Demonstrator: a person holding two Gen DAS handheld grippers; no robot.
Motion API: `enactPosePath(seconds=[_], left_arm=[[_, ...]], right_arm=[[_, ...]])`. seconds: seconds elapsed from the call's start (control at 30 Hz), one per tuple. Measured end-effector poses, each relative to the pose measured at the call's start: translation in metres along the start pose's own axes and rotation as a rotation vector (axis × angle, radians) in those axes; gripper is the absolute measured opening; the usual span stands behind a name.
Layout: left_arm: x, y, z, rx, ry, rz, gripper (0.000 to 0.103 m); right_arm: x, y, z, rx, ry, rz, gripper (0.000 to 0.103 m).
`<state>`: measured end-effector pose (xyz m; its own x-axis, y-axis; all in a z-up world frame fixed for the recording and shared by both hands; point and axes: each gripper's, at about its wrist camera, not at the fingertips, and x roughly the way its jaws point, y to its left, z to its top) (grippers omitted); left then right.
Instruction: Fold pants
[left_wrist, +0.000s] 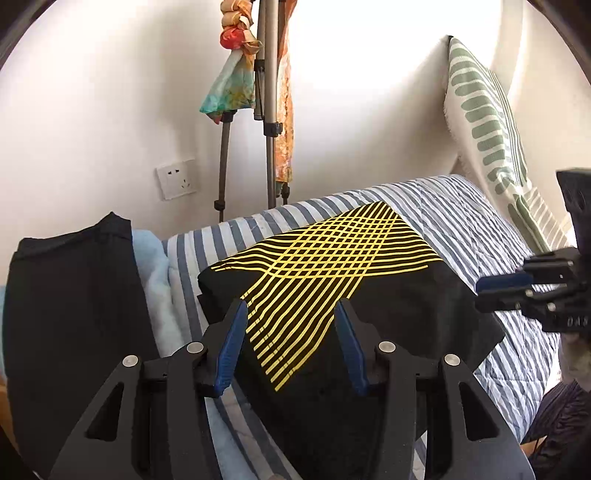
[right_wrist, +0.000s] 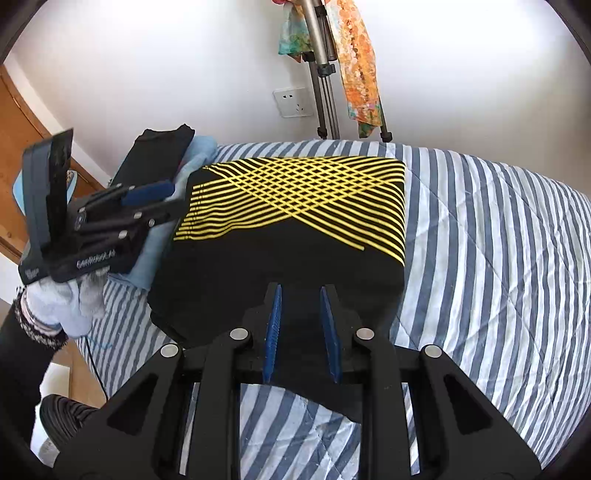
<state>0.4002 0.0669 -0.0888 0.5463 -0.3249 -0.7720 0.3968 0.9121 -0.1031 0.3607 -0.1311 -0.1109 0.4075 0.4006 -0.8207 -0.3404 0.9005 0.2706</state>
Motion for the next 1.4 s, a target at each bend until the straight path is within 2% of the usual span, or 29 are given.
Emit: enactPosePath(seconds=[0.23,0.63,0.67,0.73,0.77,0.8,0.93,1.0,1.07,1.13,1.2,1.23,1.27,1.4], left_arm=[[0.023,-0.005,0.008,0.001,0.032,0.050,0.048],[0.030,-0.011,0.007,0.016,0.047,0.063,0.048],[0.029,-0.010,0.007,0.014,0.047,0.065,0.048],[0.026,-0.003,0.008,-0.013,0.040,0.062,0.048],[0.023,0.002,0.009,-0.032,0.037,0.055,0.048],[0.021,0.007,0.009,-0.049,0.035,0.046,0.048],[0.012,0.016,0.012,-0.063,0.030,0.043,0.048],[0.012,0.019,0.015,-0.078,0.042,0.025,0.048],[0.015,0.021,0.018,-0.101,0.049,0.005,0.048],[0.019,0.021,0.020,-0.119,0.051,-0.017,0.048],[0.026,0.021,0.022,-0.122,0.058,-0.021,0.048],[0.031,0.022,0.022,-0.127,0.069,-0.025,0.048],[0.036,0.022,0.021,-0.136,0.082,-0.031,0.048],[0.054,0.025,0.018,-0.136,0.124,-0.011,0.048]], right_arm=[[0.013,0.003,-0.027,-0.061,0.012,-0.052,0.024],[0.015,0.008,-0.029,-0.110,-0.024,-0.092,0.026],[0.014,0.008,-0.029,-0.118,-0.033,-0.107,0.028],[0.009,0.006,-0.030,-0.128,-0.062,-0.131,0.040],[0.005,0.003,-0.030,-0.123,-0.084,-0.129,0.050],[0.001,-0.001,-0.030,-0.110,-0.102,-0.121,0.054],[-0.015,-0.021,-0.022,-0.030,-0.135,-0.085,0.055],[-0.023,-0.031,-0.016,0.020,-0.146,-0.061,0.068],[-0.029,-0.037,-0.011,0.054,-0.152,-0.026,0.069],[-0.032,-0.035,-0.009,0.062,-0.149,0.019,0.064],[-0.028,-0.031,-0.009,0.062,-0.113,0.081,0.033],[-0.023,-0.030,-0.010,0.064,-0.090,0.108,0.027],[-0.017,-0.028,-0.011,0.062,-0.071,0.120,0.023],[0.009,-0.024,-0.021,0.041,0.014,0.103,0.023]])
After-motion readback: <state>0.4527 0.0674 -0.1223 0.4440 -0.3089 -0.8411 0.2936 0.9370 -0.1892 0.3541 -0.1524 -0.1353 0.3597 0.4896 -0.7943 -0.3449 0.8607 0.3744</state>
